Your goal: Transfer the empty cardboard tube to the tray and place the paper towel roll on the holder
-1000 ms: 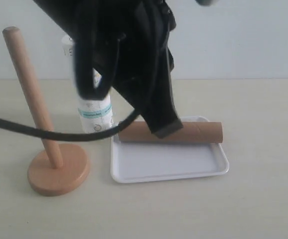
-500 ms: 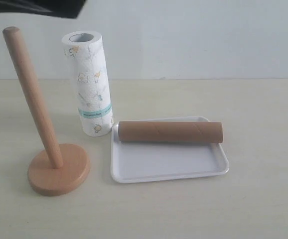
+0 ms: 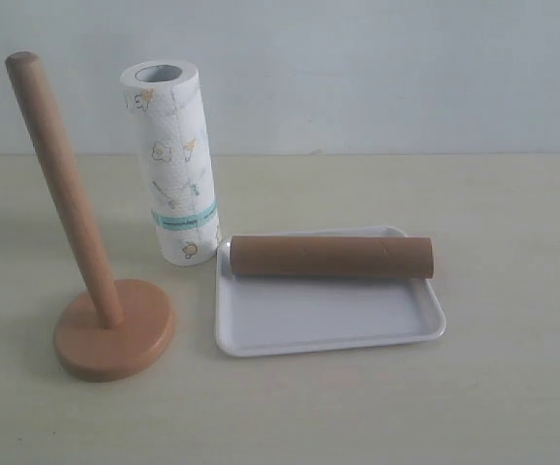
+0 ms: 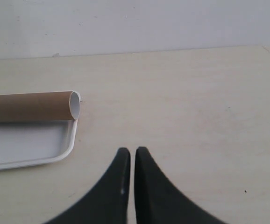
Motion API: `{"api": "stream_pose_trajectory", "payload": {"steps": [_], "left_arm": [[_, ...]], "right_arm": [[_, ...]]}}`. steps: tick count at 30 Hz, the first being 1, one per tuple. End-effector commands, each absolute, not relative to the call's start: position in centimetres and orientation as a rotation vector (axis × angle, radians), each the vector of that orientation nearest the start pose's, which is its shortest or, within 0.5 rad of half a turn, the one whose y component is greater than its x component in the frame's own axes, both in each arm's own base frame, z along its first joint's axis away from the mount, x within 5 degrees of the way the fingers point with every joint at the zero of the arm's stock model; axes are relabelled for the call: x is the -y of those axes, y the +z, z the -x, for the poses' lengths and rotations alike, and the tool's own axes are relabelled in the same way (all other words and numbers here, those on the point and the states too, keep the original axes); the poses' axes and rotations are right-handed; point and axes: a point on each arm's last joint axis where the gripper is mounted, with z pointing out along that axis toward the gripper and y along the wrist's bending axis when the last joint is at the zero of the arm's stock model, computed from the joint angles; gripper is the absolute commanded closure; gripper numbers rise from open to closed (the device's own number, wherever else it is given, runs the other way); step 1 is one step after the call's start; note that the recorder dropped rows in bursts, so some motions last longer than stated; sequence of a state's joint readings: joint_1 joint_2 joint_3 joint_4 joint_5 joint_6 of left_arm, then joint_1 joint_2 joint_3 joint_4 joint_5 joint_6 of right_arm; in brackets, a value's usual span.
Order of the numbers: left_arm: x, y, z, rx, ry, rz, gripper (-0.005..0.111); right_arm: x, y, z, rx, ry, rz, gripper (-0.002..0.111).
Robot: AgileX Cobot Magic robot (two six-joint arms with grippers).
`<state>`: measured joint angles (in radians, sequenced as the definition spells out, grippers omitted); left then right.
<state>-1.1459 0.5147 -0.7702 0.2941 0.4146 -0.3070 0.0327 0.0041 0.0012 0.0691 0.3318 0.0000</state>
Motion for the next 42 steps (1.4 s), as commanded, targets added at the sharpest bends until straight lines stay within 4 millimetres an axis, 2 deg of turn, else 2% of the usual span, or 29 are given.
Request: {"api": "stream_pose_trajectory", "payload": {"steps": [1, 5, 10, 30, 37, 42], "left_arm": [[6.6, 37.1, -4.0, -1.463, -0.859, -0.784, 0.103], [5.7, 35.9, -3.7, -1.474, -0.845, -0.783, 0.103], [4.9, 36.0, -3.4, -1.463, -0.847, -0.770, 0.103], [4.6, 36.0, -3.5, -1.459, -0.820, -0.727, 0.103], [5.0, 33.9, -4.2, -1.347, -0.726, -0.645, 0.103], [4.8, 32.3, -4.7, -1.354, -0.731, -0.508, 0.103]], "right_arm": [[-0.4, 18.4, -5.4, -1.809, 0.087, -0.016, 0.104], [-0.4, 18.5, -5.4, -1.795, 0.087, -0.017, 0.104], [-0.3, 18.4, -5.4, -1.805, 0.084, -0.014, 0.104], [-0.4, 18.4, -5.4, -1.805, 0.086, -0.016, 0.104], [-0.4, 18.4, -5.4, -1.805, 0.086, -0.016, 0.104], [-0.4, 18.4, -5.4, -1.805, 0.086, -0.016, 0.104]]}}
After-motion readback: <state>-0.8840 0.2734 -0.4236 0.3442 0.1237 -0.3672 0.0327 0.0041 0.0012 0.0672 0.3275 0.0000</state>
